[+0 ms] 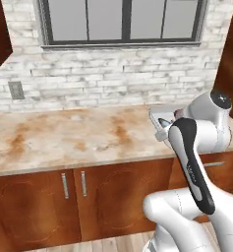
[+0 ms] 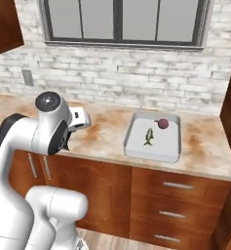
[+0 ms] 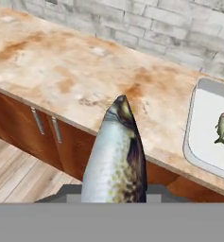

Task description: Place one onion and one fish in each tupperware on the nearby counter, to pack two identical lunches.

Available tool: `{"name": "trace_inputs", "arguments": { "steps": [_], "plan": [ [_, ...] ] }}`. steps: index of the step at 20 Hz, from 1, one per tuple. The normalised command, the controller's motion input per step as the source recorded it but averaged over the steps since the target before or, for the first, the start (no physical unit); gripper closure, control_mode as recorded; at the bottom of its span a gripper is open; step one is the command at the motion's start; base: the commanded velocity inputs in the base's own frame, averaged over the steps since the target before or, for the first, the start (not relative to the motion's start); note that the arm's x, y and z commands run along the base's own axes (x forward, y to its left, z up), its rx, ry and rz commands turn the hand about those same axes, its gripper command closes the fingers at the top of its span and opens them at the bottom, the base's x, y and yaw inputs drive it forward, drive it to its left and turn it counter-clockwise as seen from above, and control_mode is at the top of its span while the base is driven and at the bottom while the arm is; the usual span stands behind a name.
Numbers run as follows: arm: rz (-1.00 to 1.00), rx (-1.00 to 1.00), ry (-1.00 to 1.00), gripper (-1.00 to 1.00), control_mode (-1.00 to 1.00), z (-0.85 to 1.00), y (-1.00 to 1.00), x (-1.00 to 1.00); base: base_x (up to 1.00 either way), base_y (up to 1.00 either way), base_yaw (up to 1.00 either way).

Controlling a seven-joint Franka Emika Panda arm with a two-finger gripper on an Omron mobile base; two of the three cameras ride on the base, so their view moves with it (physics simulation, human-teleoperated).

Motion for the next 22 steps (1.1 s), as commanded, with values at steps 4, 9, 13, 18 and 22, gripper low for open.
{"name": "trace_inputs", "arguments": {
  "steps": [4, 9, 13, 18, 22],
  "plan": [
    [0.00, 0.00, 0.00, 1.00, 1.00, 0.00, 0.00, 0.00, 0.09, 1.00, 0.02],
    [0.00, 0.00, 0.00, 1.00, 1.00, 0.00, 0.00, 0.00, -0.06, 1.00, 0.04],
    [0.00, 0.00, 0.00, 1.00, 1.00, 0.00, 0.00, 0.00, 0.00, 1.00, 0.00],
    [0.00, 0.00, 0.00, 1.00, 1.00, 0.00, 0.00, 0.00, 0.00, 1.00, 0.00],
    [0.00, 0.00, 0.00, 1.00, 1.00, 0.00, 0.00, 0.00, 0.00, 1.00, 0.00]
  ]
}}
